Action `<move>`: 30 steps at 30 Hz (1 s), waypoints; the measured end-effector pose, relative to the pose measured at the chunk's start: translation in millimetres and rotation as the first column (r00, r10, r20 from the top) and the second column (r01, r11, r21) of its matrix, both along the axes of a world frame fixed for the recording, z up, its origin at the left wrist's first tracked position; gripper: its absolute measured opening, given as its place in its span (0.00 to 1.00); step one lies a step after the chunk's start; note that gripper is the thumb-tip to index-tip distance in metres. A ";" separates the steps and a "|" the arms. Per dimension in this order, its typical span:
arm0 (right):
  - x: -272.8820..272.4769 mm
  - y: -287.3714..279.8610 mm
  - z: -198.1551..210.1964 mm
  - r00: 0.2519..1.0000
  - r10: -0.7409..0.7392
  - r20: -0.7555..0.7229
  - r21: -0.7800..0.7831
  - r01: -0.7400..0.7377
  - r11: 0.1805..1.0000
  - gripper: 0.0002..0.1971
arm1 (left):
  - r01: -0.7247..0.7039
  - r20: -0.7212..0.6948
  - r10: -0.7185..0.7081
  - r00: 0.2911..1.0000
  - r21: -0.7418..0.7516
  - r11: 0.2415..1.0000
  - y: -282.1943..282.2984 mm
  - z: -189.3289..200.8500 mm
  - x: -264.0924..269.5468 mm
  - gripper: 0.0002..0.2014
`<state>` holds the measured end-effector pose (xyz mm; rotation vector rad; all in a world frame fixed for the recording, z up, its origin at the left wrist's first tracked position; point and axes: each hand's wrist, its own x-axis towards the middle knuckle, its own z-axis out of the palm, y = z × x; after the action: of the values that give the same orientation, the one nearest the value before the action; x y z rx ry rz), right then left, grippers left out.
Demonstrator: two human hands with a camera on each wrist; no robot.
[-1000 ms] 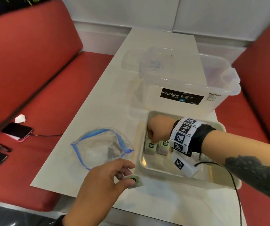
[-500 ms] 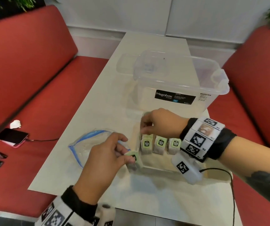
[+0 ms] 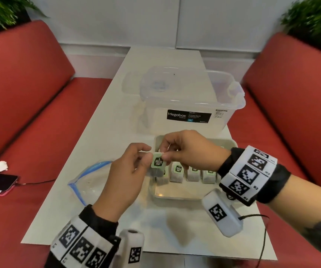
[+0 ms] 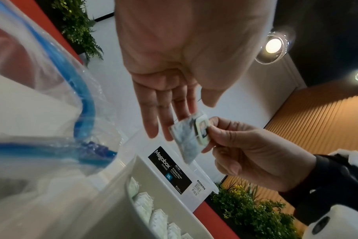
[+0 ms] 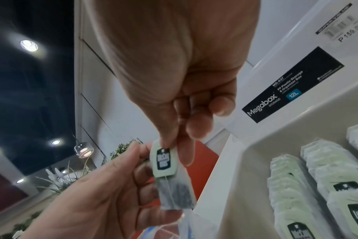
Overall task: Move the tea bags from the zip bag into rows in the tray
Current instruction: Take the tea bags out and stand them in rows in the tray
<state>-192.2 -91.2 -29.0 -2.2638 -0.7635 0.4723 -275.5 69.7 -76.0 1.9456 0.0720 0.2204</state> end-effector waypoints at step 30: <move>14.6 -8.4 11.3 0.971 0.163 0.173 -0.335 -0.098 0.937 0.04 | 0.045 -0.005 -0.045 0.999 0.043 0.998 -15.8 -11.1 11.4 0.20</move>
<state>-177.7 -99.6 -17.7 -2.6068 -1.0053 0.4661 -264.2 53.8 -87.0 1.9880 0.0264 0.1902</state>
